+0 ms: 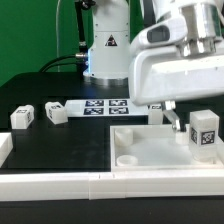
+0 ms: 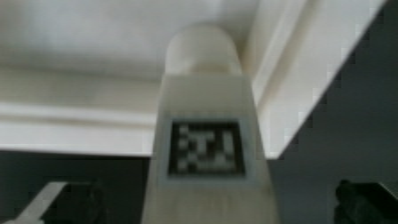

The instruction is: Assemble one leg

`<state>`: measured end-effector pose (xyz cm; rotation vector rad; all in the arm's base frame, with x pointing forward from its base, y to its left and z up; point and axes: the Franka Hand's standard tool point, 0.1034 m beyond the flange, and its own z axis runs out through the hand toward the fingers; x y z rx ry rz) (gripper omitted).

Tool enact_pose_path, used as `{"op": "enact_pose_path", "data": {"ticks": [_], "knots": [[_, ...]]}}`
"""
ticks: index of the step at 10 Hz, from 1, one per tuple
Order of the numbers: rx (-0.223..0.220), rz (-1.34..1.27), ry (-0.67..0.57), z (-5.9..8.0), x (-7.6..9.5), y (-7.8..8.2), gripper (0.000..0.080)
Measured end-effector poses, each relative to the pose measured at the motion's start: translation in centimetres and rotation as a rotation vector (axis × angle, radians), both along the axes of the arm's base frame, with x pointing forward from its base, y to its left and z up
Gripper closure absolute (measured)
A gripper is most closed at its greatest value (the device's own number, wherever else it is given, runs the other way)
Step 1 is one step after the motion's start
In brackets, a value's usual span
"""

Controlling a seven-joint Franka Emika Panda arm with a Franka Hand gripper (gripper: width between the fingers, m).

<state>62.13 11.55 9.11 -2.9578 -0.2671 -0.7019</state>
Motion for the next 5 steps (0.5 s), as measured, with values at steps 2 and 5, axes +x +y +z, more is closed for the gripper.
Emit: {"op": "enact_pose_path", "data": {"ticks": [2, 5], "knots": [[0.003, 0.008, 0.038, -0.3, -0.2, 0.2, 0.0150], [0.007, 0.003, 0.224, -1.6, 0.2, -1.0, 0.0150]]}}
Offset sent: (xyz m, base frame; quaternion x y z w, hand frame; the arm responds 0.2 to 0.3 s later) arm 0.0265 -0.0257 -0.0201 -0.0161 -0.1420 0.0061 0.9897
